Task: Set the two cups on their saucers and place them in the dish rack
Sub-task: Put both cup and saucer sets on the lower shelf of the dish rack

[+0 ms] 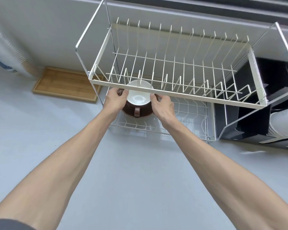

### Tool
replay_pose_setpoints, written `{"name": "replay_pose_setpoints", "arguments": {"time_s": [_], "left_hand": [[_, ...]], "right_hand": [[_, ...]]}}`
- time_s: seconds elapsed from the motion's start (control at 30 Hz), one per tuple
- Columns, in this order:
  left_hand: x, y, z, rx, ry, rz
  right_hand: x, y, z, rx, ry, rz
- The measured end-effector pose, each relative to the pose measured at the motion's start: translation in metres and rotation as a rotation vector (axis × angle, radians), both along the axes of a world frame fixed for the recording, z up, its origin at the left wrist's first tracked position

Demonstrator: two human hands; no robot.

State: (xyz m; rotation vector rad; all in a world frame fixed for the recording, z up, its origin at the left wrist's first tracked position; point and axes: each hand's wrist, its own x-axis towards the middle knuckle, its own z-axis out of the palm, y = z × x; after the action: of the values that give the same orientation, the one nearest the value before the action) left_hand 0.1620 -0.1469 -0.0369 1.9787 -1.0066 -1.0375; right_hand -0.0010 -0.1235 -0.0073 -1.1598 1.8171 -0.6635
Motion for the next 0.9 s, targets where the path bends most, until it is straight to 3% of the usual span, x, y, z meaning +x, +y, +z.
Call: {"name": "replay_pose_setpoints", "arguments": {"time_s": [0.2,0.53,0.9], "left_hand": [[0.001,0.003,0.003,0.022,0.022,-0.045],[-0.008,0.018,0.023,0.03,-0.219,-0.118],[-0.007,0.063,0.048,0.004,-0.442,-0.261]], "right_hand": [[0.0,0.0,-0.005,-0.012,0.014,0.042],[-0.012,0.002,-0.003,-0.053,0.081,0.138],[-0.029,0.035,0.027,-0.27,0.431,0.313]]}}
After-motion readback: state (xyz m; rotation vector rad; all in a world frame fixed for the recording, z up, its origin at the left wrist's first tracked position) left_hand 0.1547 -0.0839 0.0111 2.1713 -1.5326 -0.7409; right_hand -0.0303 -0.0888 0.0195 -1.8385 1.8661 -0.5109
